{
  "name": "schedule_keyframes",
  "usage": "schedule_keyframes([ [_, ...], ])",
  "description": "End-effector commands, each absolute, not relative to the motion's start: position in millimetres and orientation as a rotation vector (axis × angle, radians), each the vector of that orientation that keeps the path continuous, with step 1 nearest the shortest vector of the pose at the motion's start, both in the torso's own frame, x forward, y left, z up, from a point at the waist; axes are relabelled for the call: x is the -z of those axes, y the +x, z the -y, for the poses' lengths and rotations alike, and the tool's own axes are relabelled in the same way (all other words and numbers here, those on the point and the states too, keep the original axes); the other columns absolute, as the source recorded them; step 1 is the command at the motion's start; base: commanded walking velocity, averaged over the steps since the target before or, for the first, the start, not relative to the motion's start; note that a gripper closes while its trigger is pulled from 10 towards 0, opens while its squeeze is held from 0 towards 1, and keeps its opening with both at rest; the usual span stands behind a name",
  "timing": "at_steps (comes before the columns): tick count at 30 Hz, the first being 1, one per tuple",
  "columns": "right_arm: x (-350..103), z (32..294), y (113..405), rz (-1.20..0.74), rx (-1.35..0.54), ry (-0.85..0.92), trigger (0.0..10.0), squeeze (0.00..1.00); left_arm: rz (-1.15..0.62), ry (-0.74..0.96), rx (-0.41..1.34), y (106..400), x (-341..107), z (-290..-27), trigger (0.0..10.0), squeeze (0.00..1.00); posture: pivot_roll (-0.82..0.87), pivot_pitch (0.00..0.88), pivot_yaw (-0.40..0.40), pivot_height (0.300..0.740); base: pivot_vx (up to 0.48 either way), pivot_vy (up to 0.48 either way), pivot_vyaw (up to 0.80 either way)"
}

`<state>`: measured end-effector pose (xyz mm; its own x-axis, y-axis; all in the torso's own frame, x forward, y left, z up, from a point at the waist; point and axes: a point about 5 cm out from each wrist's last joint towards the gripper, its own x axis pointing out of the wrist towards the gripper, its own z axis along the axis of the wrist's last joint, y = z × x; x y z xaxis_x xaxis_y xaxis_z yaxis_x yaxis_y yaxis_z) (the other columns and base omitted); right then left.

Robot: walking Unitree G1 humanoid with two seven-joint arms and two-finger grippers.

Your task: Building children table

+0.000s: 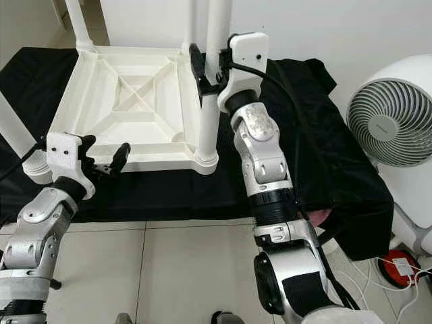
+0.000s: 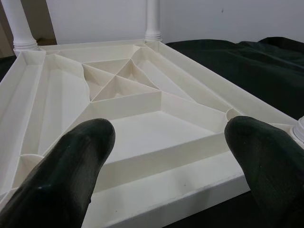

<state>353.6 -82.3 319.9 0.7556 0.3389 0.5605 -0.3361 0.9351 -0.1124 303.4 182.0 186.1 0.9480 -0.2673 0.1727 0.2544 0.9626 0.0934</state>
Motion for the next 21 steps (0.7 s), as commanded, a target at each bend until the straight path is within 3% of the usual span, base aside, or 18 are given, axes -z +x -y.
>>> schedule_keyframes([
  [1, -320, 78, 354, 0.598, -0.39, -0.01, 10.0, 0.0, 0.16, 0.064, 0.223, 307, -182, -182, 10.0, 0.0, -0.02, 0.072, -0.023, 0.74, 0.0, 0.0, 0.0],
  [21, -304, 72, 359, 0.464, -0.429, -0.079, 10.0, 0.0, 0.109, 0.053, 0.175, 321, -179, -180, 10.0, 0.0, -0.03, 0.077, -0.028, 0.74, 0.0, 0.0, 0.0],
])
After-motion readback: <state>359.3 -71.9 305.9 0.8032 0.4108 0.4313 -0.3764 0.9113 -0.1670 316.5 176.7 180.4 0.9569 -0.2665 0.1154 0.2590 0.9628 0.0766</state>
